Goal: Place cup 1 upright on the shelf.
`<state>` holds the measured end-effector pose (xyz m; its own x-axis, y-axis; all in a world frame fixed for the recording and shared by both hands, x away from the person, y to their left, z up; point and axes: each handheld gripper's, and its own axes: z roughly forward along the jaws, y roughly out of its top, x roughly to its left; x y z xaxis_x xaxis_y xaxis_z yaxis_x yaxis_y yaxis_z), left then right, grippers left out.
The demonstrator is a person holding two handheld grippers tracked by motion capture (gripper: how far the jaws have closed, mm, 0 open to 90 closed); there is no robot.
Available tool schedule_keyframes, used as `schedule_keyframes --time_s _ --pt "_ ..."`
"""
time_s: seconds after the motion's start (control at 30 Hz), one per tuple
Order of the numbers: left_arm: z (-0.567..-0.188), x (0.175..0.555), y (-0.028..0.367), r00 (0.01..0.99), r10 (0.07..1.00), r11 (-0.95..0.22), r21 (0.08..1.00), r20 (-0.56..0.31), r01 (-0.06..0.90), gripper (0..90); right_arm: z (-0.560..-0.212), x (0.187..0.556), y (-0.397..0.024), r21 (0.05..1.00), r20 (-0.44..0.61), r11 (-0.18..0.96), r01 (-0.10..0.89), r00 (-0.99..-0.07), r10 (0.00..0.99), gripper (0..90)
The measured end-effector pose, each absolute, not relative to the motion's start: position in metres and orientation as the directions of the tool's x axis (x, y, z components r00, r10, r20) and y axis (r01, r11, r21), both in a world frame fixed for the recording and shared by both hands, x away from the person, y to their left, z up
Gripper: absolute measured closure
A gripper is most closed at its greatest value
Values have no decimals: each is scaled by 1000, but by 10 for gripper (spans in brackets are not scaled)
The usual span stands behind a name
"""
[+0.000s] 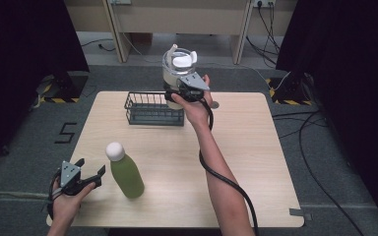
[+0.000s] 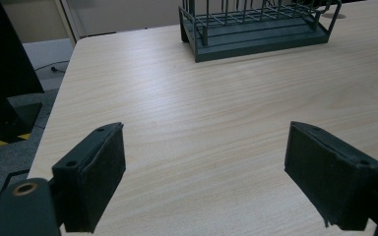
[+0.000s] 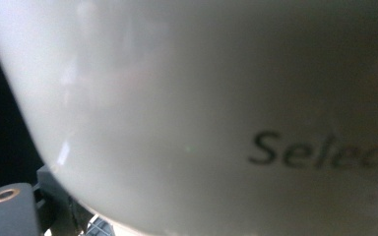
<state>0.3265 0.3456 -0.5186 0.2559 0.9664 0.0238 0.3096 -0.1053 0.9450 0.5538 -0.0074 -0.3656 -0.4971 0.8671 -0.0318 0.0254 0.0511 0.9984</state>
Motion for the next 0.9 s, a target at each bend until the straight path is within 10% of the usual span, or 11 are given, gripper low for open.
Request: schedule_keyframes --time_s 0.9 --pt "-519 326 348 250 968 -103 946 24 308 148 -370 574 5 997 -30 58 43 -486 874 97"
